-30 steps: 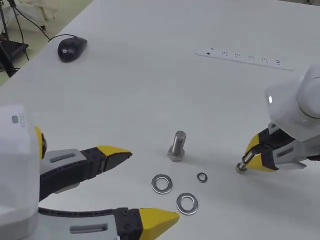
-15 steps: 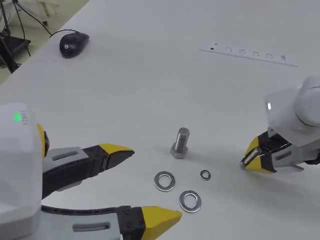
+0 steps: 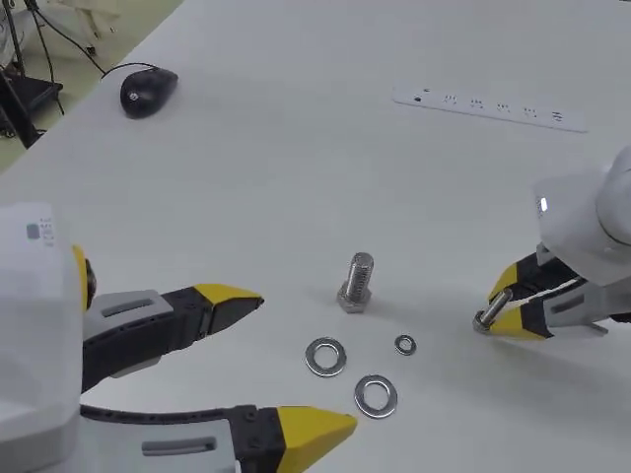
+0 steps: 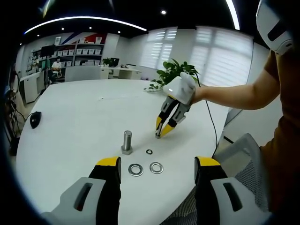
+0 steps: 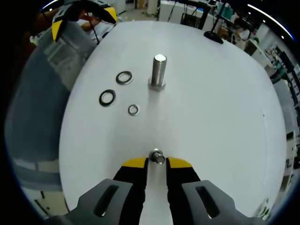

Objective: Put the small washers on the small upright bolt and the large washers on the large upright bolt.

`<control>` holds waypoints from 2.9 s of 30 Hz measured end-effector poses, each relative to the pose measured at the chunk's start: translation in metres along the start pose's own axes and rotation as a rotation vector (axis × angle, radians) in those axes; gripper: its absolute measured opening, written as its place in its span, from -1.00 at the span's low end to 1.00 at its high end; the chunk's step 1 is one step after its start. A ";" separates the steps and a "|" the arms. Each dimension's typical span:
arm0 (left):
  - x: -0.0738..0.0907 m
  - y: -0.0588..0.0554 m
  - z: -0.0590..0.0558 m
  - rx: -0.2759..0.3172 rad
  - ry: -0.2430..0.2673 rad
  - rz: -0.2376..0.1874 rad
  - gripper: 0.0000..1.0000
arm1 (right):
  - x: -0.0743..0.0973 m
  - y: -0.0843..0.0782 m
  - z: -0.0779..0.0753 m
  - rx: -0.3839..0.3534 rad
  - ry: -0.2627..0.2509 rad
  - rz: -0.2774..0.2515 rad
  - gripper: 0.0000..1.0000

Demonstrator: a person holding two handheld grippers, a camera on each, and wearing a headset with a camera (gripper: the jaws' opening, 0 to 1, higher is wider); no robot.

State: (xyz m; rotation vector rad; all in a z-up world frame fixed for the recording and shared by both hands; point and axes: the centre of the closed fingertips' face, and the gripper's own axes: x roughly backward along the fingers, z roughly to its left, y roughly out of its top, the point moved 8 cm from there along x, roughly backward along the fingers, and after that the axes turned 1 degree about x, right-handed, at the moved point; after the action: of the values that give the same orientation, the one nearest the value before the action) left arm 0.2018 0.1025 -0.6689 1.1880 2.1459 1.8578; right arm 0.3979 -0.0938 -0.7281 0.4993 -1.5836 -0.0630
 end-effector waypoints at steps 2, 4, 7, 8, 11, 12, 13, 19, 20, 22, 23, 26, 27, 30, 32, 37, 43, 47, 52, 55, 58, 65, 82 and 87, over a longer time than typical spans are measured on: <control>0.000 0.000 0.000 -0.002 0.001 0.001 0.26 | 0.002 -0.003 0.003 -0.004 -0.005 0.004 -0.68; 0.000 0.000 -0.001 -0.005 0.000 0.001 0.26 | 0.004 -0.004 0.005 -0.007 -0.007 0.002 -0.68; 0.000 0.001 -0.002 -0.009 -0.002 0.000 0.26 | 0.007 -0.006 0.008 -0.017 -0.015 0.001 -0.68; 0.000 0.001 -0.003 -0.012 -0.002 0.002 0.26 | 0.009 -0.007 0.009 -0.018 -0.019 0.000 -0.69; 0.000 0.003 -0.004 -0.019 -0.004 0.003 0.26 | 0.012 -0.008 0.014 -0.026 -0.021 -0.004 -0.69; 0.000 0.003 -0.005 -0.020 -0.005 0.002 0.26 | 0.014 -0.008 0.017 -0.030 -0.020 -0.002 -0.69; 0.000 0.004 -0.006 -0.023 -0.005 0.000 0.26 | 0.014 -0.008 0.019 -0.031 -0.021 -0.004 -0.69; 0.001 0.006 -0.009 -0.035 -0.004 -0.004 0.26 | 0.015 -0.003 0.035 -0.036 -0.007 -0.025 -0.70; 0.001 0.006 -0.010 -0.036 -0.004 -0.004 0.26 | 0.014 0.000 0.037 -0.032 -0.004 -0.030 -0.70; 0.002 0.007 -0.011 -0.037 -0.004 -0.008 0.26 | 0.013 0.004 0.040 -0.028 0.001 -0.038 -0.70; 0.003 0.007 -0.012 -0.037 -0.004 -0.009 0.26 | 0.011 0.006 0.041 -0.024 0.007 -0.042 -0.70; 0.004 0.006 -0.012 -0.041 0.000 -0.005 0.26 | 0.008 0.013 0.044 -0.008 0.018 -0.049 -0.70; 0.005 0.006 -0.012 -0.041 0.002 -0.008 0.26 | 0.007 0.017 0.045 -0.001 0.024 -0.056 -0.70; 0.006 0.004 -0.011 -0.039 0.004 -0.013 0.26 | 0.003 0.024 0.046 0.020 0.034 -0.060 -0.70; 0.006 0.004 -0.011 -0.048 0.007 -0.007 0.26 | 0.000 0.029 0.045 0.033 0.043 -0.063 -0.70; 0.008 0.005 -0.009 -0.036 0.015 -0.021 0.26 | -0.007 0.041 0.042 0.072 0.057 -0.064 -0.70; 0.008 0.001 -0.006 -0.025 0.020 -0.014 0.26 | -0.015 0.053 0.036 0.119 0.068 -0.065 -0.69; 0.008 0.001 -0.004 -0.017 0.025 -0.020 0.25 | -0.022 0.058 0.032 0.148 0.081 -0.053 -0.68; 0.008 0.002 -0.003 -0.013 0.030 -0.030 0.25 | -0.028 0.063 0.028 0.168 0.096 -0.049 -0.68; 0.006 0.001 -0.003 -0.012 0.027 -0.030 0.26 | -0.032 0.063 0.026 0.176 0.104 -0.043 -0.67; 0.006 0.001 -0.004 -0.006 0.029 -0.029 0.26 | -0.035 0.063 0.025 0.177 0.112 -0.035 -0.65; 0.006 -0.001 -0.003 0.002 0.029 -0.028 0.26 | -0.041 0.063 0.025 0.191 0.125 -0.020 -0.63; 0.006 -0.003 0.000 0.010 0.038 -0.036 0.26 | -0.044 0.064 0.022 0.198 0.161 -0.008 -0.64; 0.007 -0.002 0.001 0.011 0.039 -0.044 0.26 | -0.044 0.065 0.021 0.205 0.160 0.000 -0.67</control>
State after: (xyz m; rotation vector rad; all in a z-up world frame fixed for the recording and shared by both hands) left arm 0.1968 0.1072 -0.6679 1.1061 2.1863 1.8698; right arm 0.3599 -0.0252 -0.7493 0.6486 -1.4399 0.1376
